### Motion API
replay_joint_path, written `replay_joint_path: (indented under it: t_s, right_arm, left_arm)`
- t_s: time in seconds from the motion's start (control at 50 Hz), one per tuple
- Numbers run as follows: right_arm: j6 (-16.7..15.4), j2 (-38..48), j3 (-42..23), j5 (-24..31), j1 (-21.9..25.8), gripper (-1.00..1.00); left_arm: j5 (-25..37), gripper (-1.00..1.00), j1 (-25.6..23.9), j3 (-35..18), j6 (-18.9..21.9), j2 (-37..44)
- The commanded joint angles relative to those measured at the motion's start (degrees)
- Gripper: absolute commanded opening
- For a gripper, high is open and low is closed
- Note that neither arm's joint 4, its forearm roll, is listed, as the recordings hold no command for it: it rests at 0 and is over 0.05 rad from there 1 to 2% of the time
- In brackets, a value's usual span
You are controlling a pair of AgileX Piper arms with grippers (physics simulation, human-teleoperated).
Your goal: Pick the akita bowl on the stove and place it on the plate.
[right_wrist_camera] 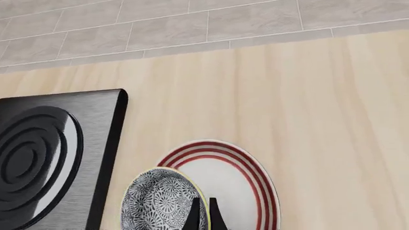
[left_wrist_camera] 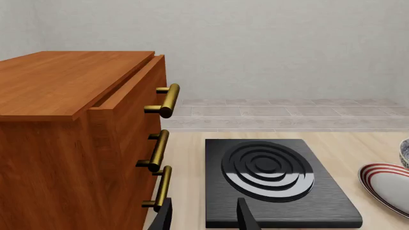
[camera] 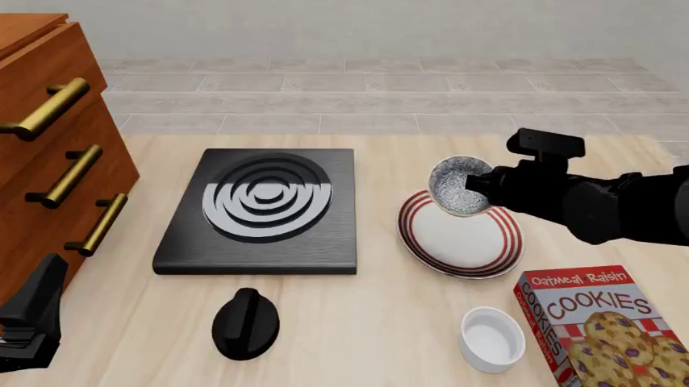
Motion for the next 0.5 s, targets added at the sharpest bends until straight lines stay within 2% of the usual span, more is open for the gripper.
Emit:
replay_joint_path:
  t_s: [0.02, 0.5]
  right_arm:
    - [0.75, 1.03, 0.03, -0.37, -0.05, -1.0]
    - [0.07, 2.64, 0.88, 0.1, -0.26, -1.0]
  left_arm:
    - [0.0, 1.0, 0.0, 0.0, 0.0, 0.0]
    - [0.0, 1.0, 0.0, 0.0, 0.0, 0.0]
